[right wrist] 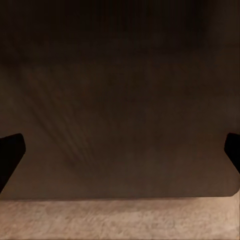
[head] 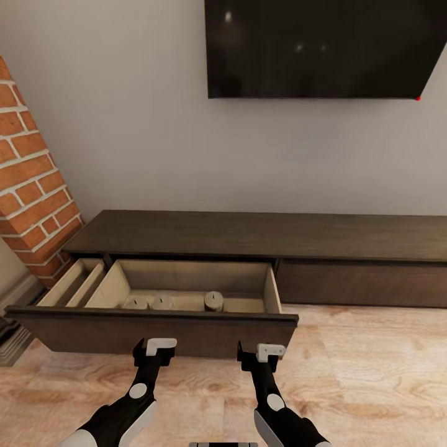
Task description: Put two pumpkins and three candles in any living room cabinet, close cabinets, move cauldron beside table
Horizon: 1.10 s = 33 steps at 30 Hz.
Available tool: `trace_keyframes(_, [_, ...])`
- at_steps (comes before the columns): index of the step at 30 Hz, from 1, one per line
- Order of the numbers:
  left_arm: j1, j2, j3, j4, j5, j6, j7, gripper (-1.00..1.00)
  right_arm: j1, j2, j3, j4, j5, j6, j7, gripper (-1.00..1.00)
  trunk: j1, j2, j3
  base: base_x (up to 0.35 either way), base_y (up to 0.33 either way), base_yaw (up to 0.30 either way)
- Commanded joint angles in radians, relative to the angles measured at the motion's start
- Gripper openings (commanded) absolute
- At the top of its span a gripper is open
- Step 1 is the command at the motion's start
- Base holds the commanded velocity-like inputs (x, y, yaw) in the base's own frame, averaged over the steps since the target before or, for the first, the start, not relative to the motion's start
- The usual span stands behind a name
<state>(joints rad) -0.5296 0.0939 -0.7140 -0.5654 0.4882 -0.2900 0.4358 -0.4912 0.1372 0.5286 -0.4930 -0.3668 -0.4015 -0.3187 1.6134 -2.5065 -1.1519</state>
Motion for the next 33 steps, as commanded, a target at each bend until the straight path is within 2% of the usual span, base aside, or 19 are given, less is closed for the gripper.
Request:
trace_keyframes(1, [-0.001,0.001,-0.008,-0.001,0.009,-0.005,0.007,1.00,-0.001,-0.001,0.008,0.001,-0.009,-0.005,-0.007,1.00,0.000,0.000,-0.001,0.025,0.000,0.000])
trace_keyframes(16, [-0.001,0.001,-0.008,-0.001,0.009,-0.005,0.005,1.00,-0.001,-0.001,0.008,0.000,-0.010,-0.005,-0.007,1.00,0.000,0.000,-0.001,0.028,0.000,0.000])
trace_keyframes(33, [-0.001,0.001,-0.008,-0.001,0.009,-0.005,0.007,1.00,-0.001,-0.001,0.008,0.001,-0.010,-0.005,-0.007,1.00,0.008,-0.004,-0.067,0.000,0.000,0.000])
